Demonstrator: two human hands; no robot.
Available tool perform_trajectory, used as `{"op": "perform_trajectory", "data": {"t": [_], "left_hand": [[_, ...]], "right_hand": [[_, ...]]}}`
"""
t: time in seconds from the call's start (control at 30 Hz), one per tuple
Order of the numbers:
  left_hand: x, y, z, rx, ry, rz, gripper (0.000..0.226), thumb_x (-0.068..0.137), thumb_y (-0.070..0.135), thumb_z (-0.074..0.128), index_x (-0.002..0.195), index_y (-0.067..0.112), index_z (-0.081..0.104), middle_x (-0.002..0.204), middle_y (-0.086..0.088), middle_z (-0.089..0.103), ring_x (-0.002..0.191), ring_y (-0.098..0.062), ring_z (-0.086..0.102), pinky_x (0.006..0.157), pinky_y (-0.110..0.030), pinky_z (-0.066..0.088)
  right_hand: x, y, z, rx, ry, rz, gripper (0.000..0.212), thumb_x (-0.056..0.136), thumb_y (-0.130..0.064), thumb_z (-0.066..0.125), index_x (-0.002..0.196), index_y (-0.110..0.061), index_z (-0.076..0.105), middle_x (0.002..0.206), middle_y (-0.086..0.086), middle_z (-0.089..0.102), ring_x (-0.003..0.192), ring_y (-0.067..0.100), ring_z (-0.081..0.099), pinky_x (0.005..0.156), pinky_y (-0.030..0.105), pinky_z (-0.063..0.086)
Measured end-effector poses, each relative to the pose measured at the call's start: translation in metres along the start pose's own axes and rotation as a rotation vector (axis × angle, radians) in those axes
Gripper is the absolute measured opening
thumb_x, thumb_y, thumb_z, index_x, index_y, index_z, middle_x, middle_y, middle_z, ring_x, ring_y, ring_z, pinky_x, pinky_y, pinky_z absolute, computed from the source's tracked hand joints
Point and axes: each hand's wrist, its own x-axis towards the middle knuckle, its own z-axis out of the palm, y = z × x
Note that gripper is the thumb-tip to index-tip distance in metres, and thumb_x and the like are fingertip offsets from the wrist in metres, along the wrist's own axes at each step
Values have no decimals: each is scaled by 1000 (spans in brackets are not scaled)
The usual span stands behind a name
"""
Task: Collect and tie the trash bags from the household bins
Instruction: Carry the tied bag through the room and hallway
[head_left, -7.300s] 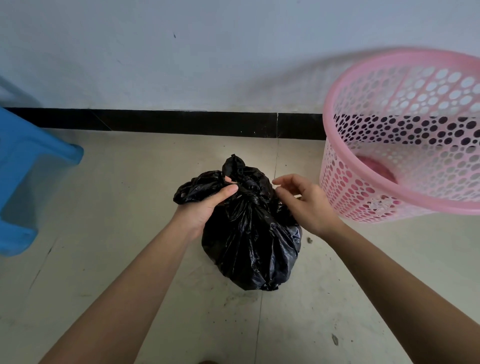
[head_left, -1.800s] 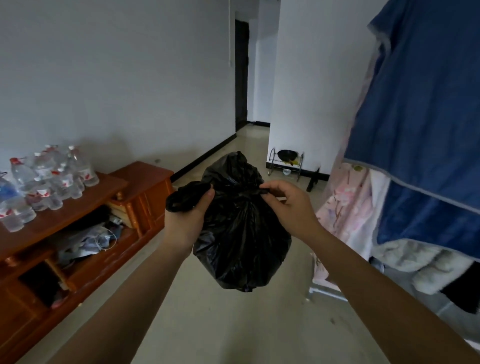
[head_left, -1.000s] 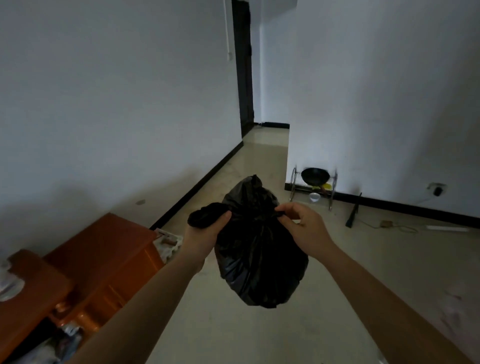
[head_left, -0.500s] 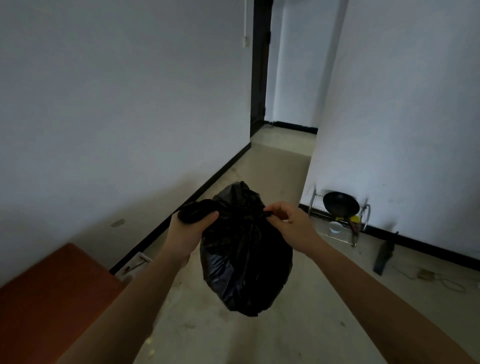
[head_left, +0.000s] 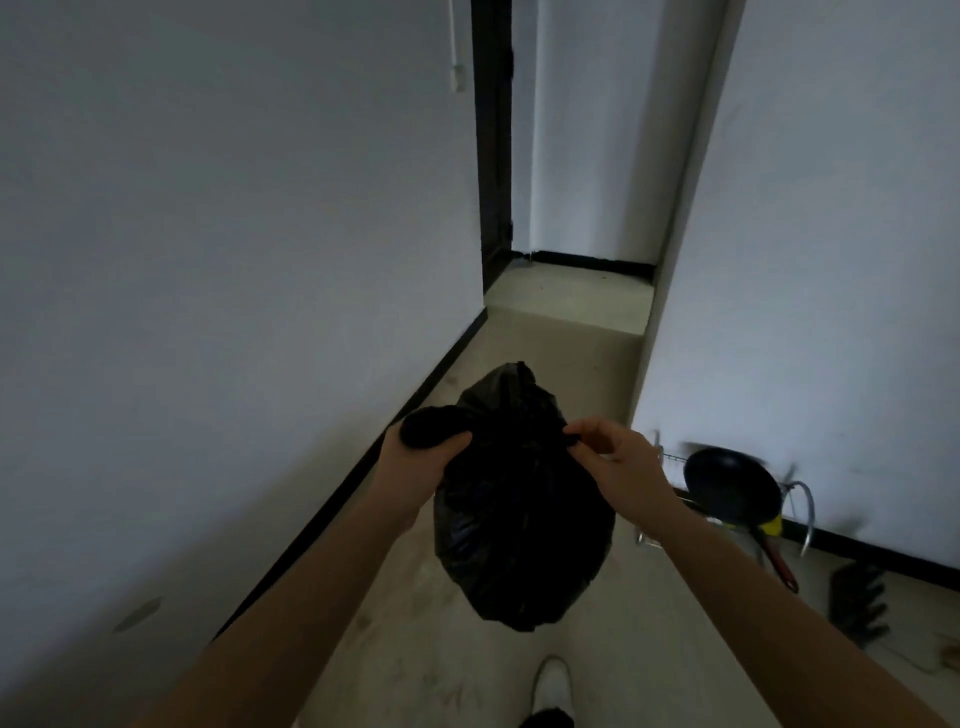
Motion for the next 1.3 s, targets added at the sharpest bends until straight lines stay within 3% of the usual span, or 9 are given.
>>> {"op": "perform_trajectory", "data": {"t": [0.1,0.2,0.37,0.57,0.77,0.87,1.03,1.17,1.3], "left_hand": [[106,-14,20,-8,22,-47,20,85,8,77,103,2,70,102,-10,72,93,-20,71,77,-26,58],[208,-4,38,15,37,-74,19,84,12,79,99,2,71,99,-10,73,93,-25,71,74,-27,56],[358,27,51,65,58,4,6,87,5,74,86,8,69,84,-3,72,80,-14,71,66,-16,53],[524,15,51,25,138,-5,7,88,2,72,93,6,69,87,-3,71,75,-5,70,64,-12,52],[722,-11,49,-43,82,-75,6,86,2,73,89,6,69,82,-3,72,79,-17,68,68,-23,54],[824,-2,52,-20,21,-75,8,84,2,74,90,1,69,80,-5,71,79,-19,68,68,-27,52],[964,24,81,71,-53,4,15,84,0,73,91,-11,65,81,-14,69,78,-22,66,75,-34,55],[1068,19,115,80,-90,-6,17,84,1,73,91,-12,63,79,-13,68,75,-20,67,70,-27,56],[1174,1,152,93,-74,-74,9,84,1,72,89,-4,67,78,-8,69,73,-15,68,65,-21,55]], "right_hand": [[93,32,5,39,18,-2,18,92,-12,67,98,-28,70,97,-6,72,91,4,67,79,12,48],[199,45,1,86,-5,18,18,92,-11,66,98,-27,70,96,-5,72,88,3,67,76,10,47],[373,43,4,112,-29,13,21,92,-7,66,97,-27,68,97,-2,71,94,12,67,86,26,52],[537,63,40,38,-70,10,15,92,-11,66,100,-23,70,101,-5,69,95,3,64,77,4,44],[719,104,85,13,-43,30,15,92,-9,66,101,-20,71,97,-5,71,89,0,63,73,4,43],[810,112,91,-14,-12,39,16,92,-9,66,100,-22,70,100,-5,71,94,4,65,80,12,47],[931,126,81,-1,104,61,16,93,-10,65,98,-25,70,101,-10,69,94,-4,63,77,2,44],[1028,164,81,38,154,91,23,93,-9,65,92,-33,66,99,-12,69,91,-9,62,78,4,45],[1133,216,81,100,129,140,19,93,-9,65,94,-27,68,95,-13,70,85,-10,63,78,5,45]]}}
